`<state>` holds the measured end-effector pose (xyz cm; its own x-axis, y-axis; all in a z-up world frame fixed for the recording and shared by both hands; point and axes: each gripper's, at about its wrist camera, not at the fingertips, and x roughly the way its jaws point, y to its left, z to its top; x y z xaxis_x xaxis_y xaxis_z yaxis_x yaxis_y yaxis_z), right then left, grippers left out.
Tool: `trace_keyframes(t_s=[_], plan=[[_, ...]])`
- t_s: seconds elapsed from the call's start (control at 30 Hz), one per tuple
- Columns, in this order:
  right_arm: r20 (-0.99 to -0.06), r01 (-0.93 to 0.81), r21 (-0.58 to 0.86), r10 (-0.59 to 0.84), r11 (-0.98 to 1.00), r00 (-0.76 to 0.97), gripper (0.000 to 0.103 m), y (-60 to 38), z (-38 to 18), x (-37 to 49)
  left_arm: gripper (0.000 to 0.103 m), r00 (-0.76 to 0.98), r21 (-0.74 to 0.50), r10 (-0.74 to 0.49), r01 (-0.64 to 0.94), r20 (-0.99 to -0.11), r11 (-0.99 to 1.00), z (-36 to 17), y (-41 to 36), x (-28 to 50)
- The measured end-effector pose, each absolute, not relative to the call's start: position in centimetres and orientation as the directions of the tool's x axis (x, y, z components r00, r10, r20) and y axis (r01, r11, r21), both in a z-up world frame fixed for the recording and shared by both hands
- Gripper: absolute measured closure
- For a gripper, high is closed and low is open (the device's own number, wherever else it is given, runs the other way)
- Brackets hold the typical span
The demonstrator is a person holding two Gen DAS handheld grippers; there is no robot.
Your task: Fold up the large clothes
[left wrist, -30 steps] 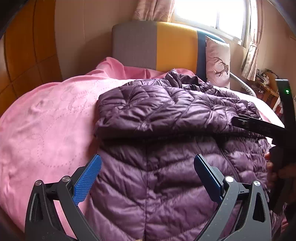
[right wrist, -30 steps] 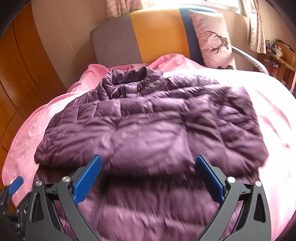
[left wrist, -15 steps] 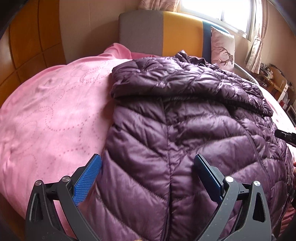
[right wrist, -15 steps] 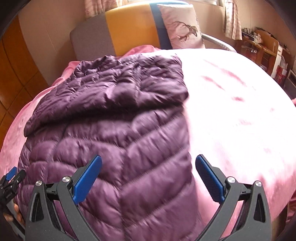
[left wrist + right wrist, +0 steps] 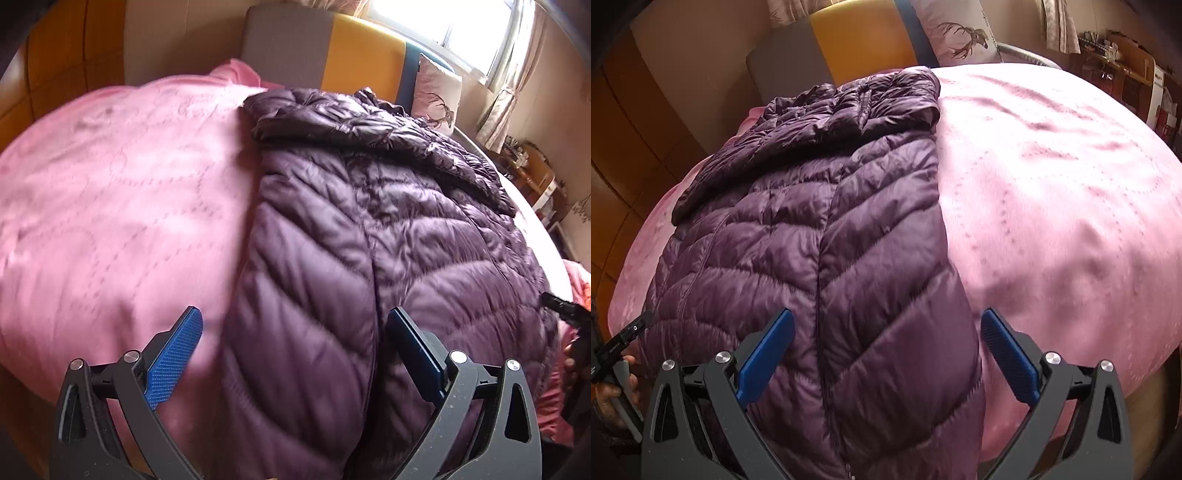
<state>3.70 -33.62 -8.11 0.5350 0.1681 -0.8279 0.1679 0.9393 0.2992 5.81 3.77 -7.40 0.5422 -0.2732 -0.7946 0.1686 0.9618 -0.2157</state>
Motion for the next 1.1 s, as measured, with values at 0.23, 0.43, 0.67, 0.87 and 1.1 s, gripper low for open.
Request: trace_keyframes(t_s=[0.23,0.43,0.67,0.87,1.1], plan=[[-0.839,0.160,0.398,0.288,0.903,0.461,0.009,-33.5,-9.6,-1.8,0.013,0.389,-0.361,-0.418,0.213,-0.821,0.908,-9.0,6.7,2.4],[-0.861,0.131,0.387,0.307,0.913,0.405,0.035,-32.4,-10.7,-1.8,0.034,0.299,-0.433,-0.499,0.262,-0.814,0.863,-10.4,6.0,1.0],[-0.818,0.030,0.466,0.418,0.884,0.395,0.087,-31.5,-7.6,-1.3,0.094,0.304,-0.511,-0.600,0.326,-0.740,0.796,-8.1,6.2,0.9],[-0.641,-0.053,0.632,0.560,0.773,0.525,0.093,-32.7,-2.2,-0.5,0.095,0.342,-0.695,-0.783,0.364,-0.519,0.620,-3.6,8.8,2.5],[-0.515,-0.043,0.724,0.581,0.688,0.630,0.094,-34.6,0.4,5.1,0.095,0.382,-0.744,-0.829,0.385,-0.409,0.545,-0.1,8.6,7.1]])
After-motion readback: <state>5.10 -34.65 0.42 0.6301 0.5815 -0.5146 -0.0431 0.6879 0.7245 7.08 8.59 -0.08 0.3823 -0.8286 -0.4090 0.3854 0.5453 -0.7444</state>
